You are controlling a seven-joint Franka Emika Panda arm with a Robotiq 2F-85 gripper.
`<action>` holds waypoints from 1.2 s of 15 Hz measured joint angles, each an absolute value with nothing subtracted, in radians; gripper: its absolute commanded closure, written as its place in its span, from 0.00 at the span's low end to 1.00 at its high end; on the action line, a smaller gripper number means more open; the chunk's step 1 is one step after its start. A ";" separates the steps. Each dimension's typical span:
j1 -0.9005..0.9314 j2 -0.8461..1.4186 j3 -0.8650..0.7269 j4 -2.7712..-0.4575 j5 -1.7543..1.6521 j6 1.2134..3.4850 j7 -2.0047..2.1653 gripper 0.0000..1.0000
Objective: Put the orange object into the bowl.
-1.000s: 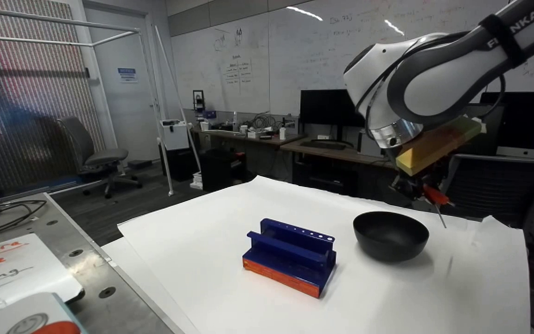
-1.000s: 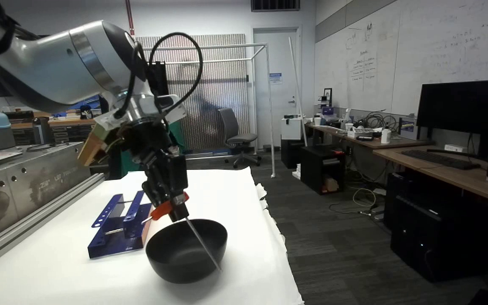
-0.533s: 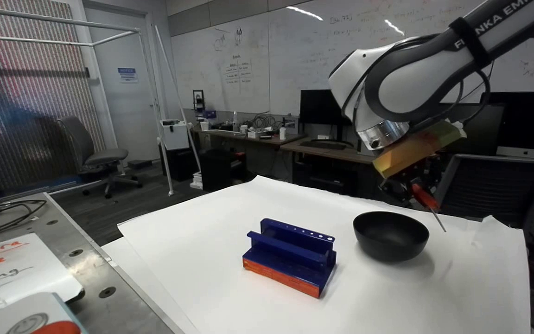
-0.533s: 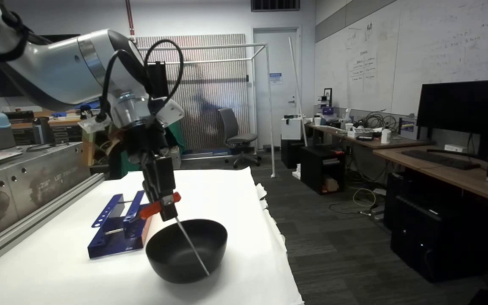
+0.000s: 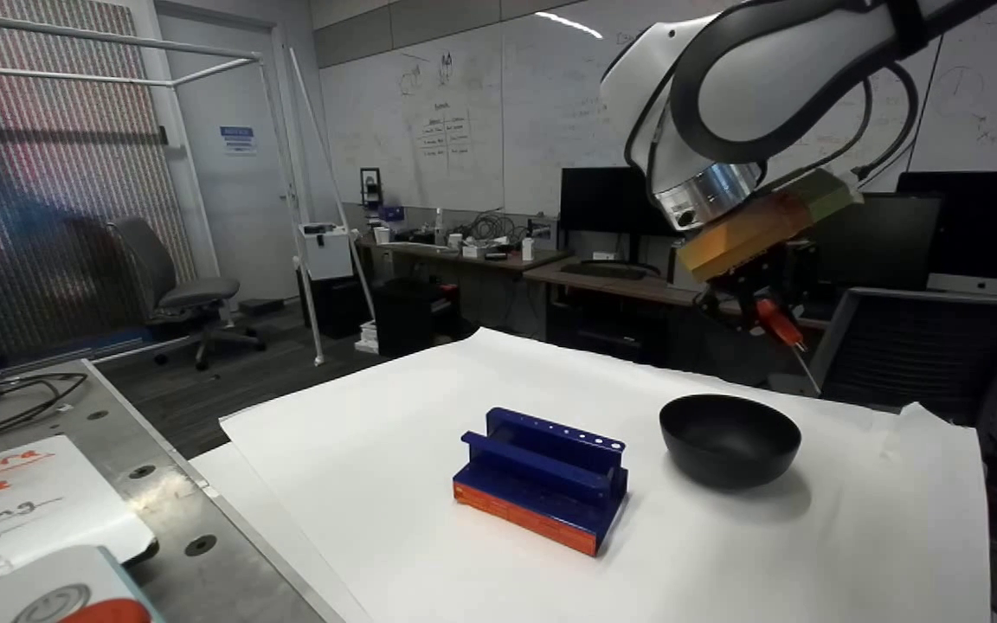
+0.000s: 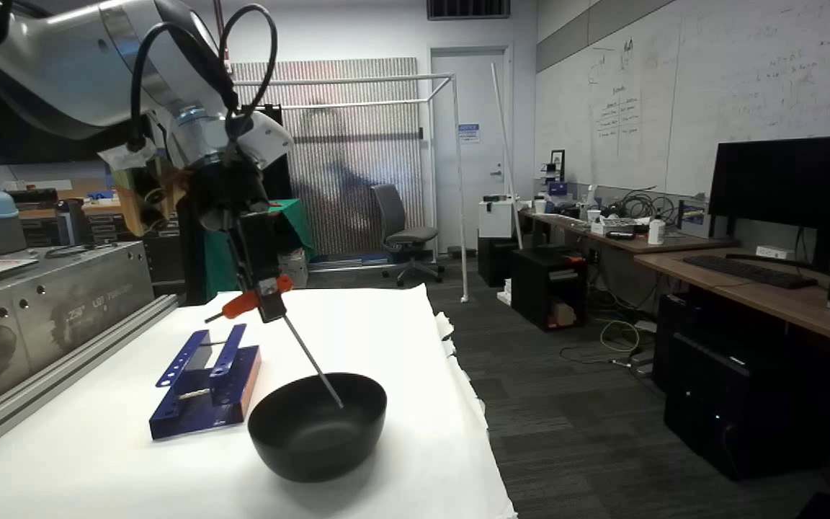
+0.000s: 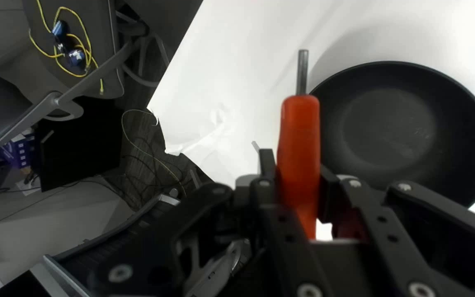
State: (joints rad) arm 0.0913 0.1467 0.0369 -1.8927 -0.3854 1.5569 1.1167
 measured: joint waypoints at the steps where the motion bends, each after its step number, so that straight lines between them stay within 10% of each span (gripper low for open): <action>1: 0.096 0.149 0.040 -1.884 -0.381 1.560 1.117 0.91; 18: 0.133 0.369 0.043 -1.837 -0.377 1.730 1.158 0.90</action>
